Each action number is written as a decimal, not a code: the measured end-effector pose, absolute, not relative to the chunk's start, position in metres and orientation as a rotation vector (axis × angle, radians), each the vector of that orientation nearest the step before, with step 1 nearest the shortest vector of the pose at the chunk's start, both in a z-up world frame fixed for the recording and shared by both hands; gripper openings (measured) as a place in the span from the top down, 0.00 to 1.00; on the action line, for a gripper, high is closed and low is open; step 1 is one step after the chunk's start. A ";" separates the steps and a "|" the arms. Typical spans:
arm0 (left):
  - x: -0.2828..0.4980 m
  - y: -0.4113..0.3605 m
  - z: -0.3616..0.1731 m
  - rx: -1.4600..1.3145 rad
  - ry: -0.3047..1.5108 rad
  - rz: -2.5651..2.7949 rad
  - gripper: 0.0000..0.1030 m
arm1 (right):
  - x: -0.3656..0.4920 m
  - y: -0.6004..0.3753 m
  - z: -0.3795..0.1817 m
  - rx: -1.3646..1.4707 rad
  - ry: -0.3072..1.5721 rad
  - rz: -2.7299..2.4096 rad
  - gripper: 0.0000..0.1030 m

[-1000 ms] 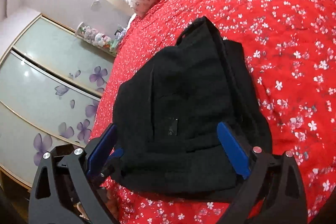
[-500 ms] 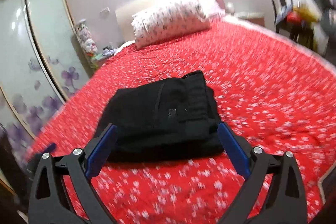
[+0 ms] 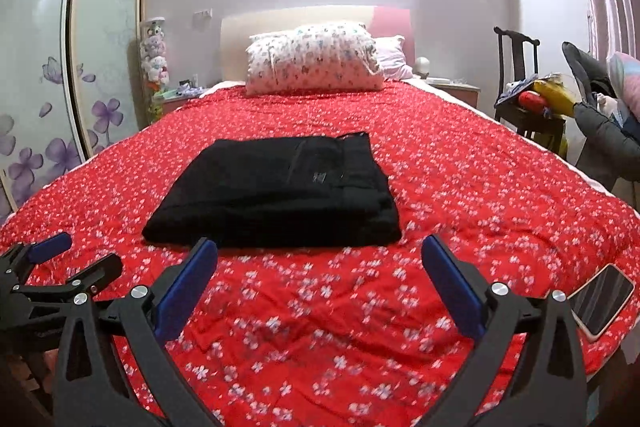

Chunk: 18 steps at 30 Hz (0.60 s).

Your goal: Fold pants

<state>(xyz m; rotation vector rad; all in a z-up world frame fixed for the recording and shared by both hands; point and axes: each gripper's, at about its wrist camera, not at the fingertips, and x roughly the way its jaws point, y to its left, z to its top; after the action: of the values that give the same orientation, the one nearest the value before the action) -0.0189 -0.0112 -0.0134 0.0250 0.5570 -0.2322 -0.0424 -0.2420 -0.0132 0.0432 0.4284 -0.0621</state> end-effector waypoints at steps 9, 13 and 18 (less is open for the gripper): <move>-0.019 -0.016 -0.021 0.048 0.562 -0.216 0.02 | -0.046 -0.225 -0.022 -0.025 0.422 -0.087 0.01; -0.017 -0.017 -0.023 0.053 0.571 -0.199 0.02 | -0.046 -0.225 -0.023 -0.030 0.419 -0.123 0.01; -0.016 -0.017 -0.025 0.056 0.578 -0.180 0.02 | -0.046 -0.227 -0.024 -0.045 0.415 -0.165 0.01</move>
<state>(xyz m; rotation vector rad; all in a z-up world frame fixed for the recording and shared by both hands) -0.0159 -0.0167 -0.0248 0.0565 0.5778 -0.1796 -0.0460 -0.2265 -0.0236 -0.0453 0.4149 -0.1648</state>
